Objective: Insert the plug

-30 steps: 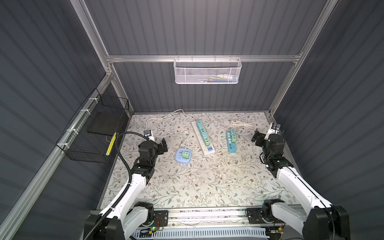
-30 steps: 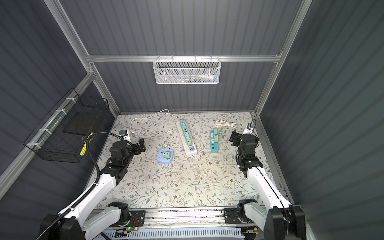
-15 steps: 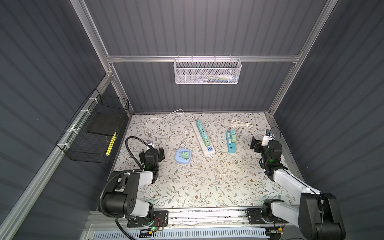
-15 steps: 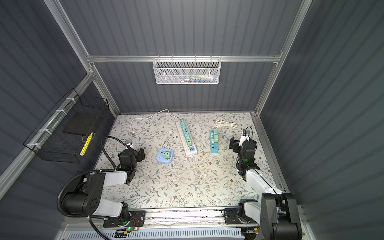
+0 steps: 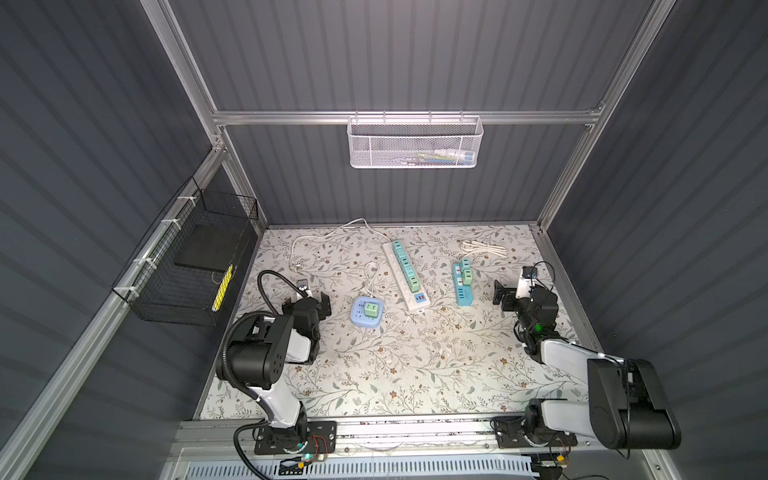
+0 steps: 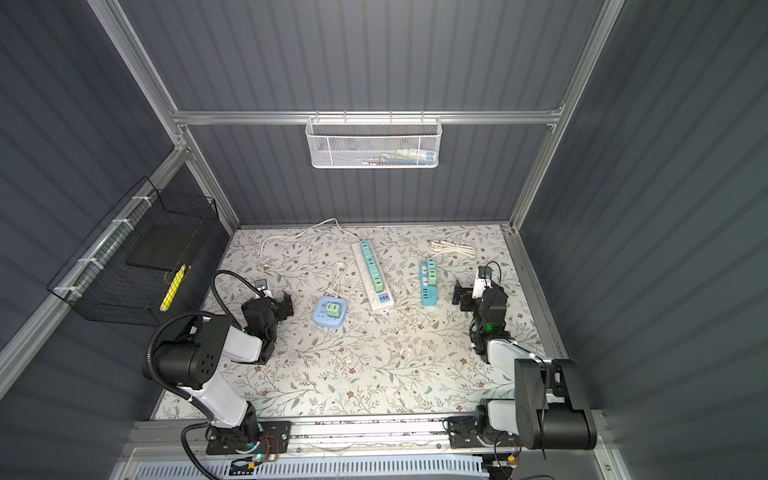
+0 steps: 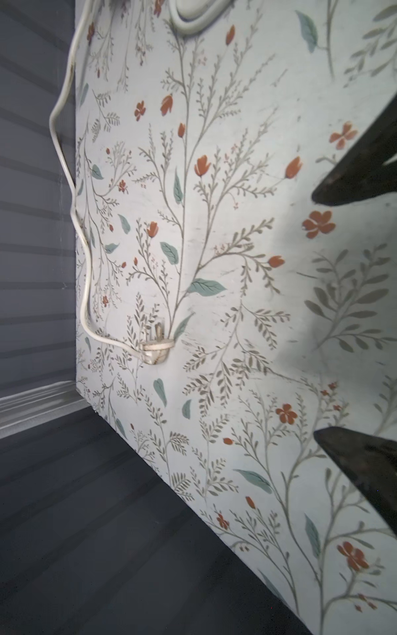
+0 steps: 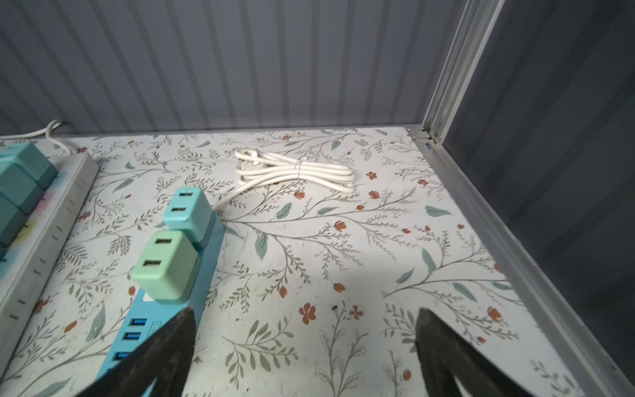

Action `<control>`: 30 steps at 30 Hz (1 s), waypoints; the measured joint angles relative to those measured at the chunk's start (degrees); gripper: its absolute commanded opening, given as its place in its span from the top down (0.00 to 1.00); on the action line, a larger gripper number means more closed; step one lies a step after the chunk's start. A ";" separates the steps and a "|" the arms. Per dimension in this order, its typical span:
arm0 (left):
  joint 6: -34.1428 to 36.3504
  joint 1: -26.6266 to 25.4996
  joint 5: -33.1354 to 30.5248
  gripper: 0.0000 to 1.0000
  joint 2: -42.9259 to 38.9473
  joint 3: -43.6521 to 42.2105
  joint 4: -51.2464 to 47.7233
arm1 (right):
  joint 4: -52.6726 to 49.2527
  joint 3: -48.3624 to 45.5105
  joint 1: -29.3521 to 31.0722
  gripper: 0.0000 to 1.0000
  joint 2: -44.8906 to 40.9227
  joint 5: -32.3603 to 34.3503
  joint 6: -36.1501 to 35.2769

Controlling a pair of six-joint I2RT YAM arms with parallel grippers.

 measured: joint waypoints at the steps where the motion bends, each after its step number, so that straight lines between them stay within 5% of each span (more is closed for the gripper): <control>1: 0.42 0.02 0.92 0.00 0.00 1.14 -0.74 | 1.20 -0.70 0.00 0.01 1.27 -0.22 0.00; 30: 1.53 1.03 6.05 0.00 0.00 3.19 -6.01 | 9.40 -1.68 -1.20 0.01 6.01 3.32 2.19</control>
